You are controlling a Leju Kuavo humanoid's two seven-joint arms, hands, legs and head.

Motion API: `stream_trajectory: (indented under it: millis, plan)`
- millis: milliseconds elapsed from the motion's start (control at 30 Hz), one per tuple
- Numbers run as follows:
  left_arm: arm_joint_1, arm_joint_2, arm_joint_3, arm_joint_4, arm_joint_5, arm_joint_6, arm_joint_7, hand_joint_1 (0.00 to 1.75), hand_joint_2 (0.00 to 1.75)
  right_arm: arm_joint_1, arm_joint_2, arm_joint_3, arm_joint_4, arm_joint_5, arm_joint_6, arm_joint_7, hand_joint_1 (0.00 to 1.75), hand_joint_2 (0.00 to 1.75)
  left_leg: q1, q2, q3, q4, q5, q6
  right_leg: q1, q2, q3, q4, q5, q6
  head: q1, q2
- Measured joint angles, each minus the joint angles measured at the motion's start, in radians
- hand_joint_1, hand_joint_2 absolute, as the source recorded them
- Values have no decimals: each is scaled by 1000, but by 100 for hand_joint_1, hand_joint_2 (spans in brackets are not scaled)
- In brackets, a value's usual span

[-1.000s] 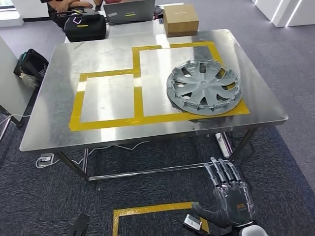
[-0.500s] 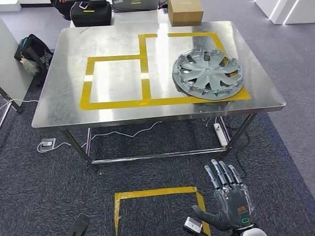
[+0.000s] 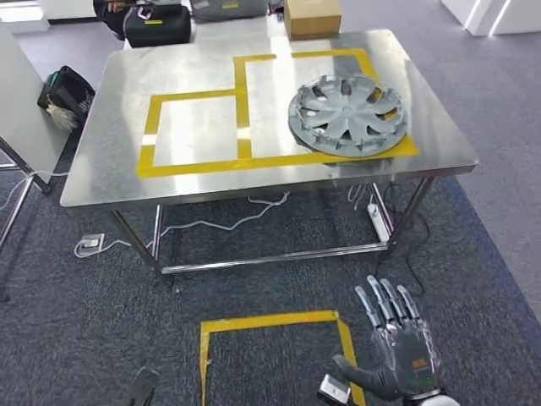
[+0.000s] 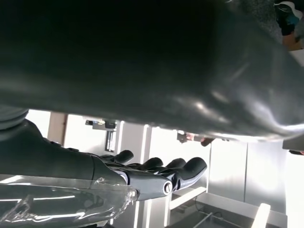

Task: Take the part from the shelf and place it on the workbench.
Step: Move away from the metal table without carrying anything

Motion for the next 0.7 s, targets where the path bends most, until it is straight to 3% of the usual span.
stream_trajectory:
  millis: [67,100,133,167,233,267,333,367,433,467,500,533,600,633,667,700]
  plan:
    - [-1,-1,0,0,0,0,0,0,0,0,0,0,0,0,0,0,0,0,5,1,-38,116,-99,-10,0,-2,-29,0,21,-8,-5,0]
    - [-1,-1,0,0,0,0,0,0,0,0,0,0,0,0,0,0,0,0,6,1,-53,181,-134,-12,1,-2,-46,1,33,-9,-5,0]
    - [-1,-2,0,0,0,0,0,0,0,0,0,0,0,0,0,0,0,0,7,1,-58,227,-143,-12,3,-2,-63,1,46,-10,-5,0]
    - [-1,-2,0,0,0,0,0,0,0,1,0,0,0,0,0,0,0,0,7,1,-51,248,-128,-10,4,-2,-81,2,60,-10,-5,0]
    - [-3,-2,0,0,0,0,0,0,0,1,0,0,0,0,0,0,0,0,5,0,10,200,-63,-1,7,-2,-116,3,89,-9,-5,0]
    - [-5,-2,0,0,0,0,0,0,0,2,0,0,-1,0,0,0,0,0,3,0,66,135,-51,5,8,-1,-130,4,102,-6,-5,0]
    - [-12,-2,-2,0,0,1,-2,0,0,4,0,-2,-4,0,1,0,0,0,-3,0,175,-21,-70,17,11,-2,-149,3,131,1,-4,0]
    - [-15,-3,-2,0,0,1,-2,0,0,4,0,-4,-6,0,1,0,0,0,-6,-1,203,-69,-83,21,11,-4,-153,-1,147,6,-4,0]
    - [-13,-5,-3,0,0,1,-3,0,0,6,-1,-6,-8,0,2,0,0,0,-8,1,194,-89,-72,33,9,-5,-159,-16,175,18,-4,0]
    - [-9,-5,-3,0,0,1,-3,0,0,9,-2,-7,-8,0,2,0,0,0,-7,2,182,-89,-59,40,7,-4,-166,-13,163,23,-4,0]
    - [-5,-5,-3,0,0,1,-3,0,0,13,-3,-8,-8,0,2,0,0,0,-6,4,169,-90,-45,48,6,-3,-175,10,127,29,-2,0]
    - [-2,-5,-3,0,0,1,-3,0,0,17,-4,-9,-8,0,3,0,0,0,-5,6,154,-90,-31,54,5,-2,-187,57,71,33,-1,0]
    - [0,-6,-3,0,0,1,-4,0,0,20,-5,-14,-8,0,4,0,0,0,-8,7,124,-89,-3,59,4,-2,-209,203,-41,41,2,0]
    - [0,-6,-4,0,0,1,-4,0,0,21,-5,-15,-8,0,5,0,0,0,-9,7,107,-88,11,60,4,-2,-213,269,-62,43,3,0]
    - [0,-7,-4,0,0,2,-5,0,0,22,-5,-17,-8,0,5,0,0,0,-10,7,88,-85,25,59,4,-1,-204,310,-55,43,3,0]
    - [0,-7,-4,0,0,3,-5,0,0,24,-5,-19,-8,0,5,0,0,0,-11,7,69,-81,38,58,4,-1,-178,315,-29,42,4,0]
